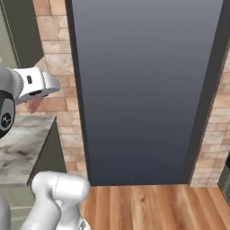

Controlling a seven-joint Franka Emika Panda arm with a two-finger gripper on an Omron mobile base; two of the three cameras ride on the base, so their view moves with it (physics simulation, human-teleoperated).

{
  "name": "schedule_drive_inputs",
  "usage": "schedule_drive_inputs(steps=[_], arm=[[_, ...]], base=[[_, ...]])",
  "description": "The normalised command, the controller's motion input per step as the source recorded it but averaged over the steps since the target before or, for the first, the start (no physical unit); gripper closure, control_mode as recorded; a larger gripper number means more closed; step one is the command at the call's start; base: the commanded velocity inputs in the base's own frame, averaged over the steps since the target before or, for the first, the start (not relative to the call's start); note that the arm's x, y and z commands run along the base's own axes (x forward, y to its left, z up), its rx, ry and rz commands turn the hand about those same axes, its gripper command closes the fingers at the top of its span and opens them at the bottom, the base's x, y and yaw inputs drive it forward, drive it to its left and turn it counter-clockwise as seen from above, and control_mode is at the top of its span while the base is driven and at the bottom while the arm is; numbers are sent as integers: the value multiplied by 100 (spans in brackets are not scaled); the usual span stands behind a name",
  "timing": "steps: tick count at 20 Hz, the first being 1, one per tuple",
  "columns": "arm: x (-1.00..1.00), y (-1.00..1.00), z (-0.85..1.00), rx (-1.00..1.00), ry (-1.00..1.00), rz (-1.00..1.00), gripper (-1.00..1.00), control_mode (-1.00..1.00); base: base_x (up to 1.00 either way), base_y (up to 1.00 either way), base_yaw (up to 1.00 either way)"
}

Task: Open the fridge, remove the mango, cucumber, and steak, and place them on any counter.

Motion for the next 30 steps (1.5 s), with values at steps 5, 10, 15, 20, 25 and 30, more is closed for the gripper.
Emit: schedule_drive_inputs(steps=[5,10,15,20,25,30], arm=[[0,0,0,0,0,0,100,100],[0,0,0,0,0,0,100,100],[-3,20,-29,0,9,6,100,-100],[9,88,-71,0,16,22,100,-100],[19,99,-58,0,23,27,100,-100],[18,100,-59,-1,20,28,100,-100]], base=[[0,8,9],[0,4,2],[-4,9,3],[0,0,0],[0,0,0],[0,0,0]])
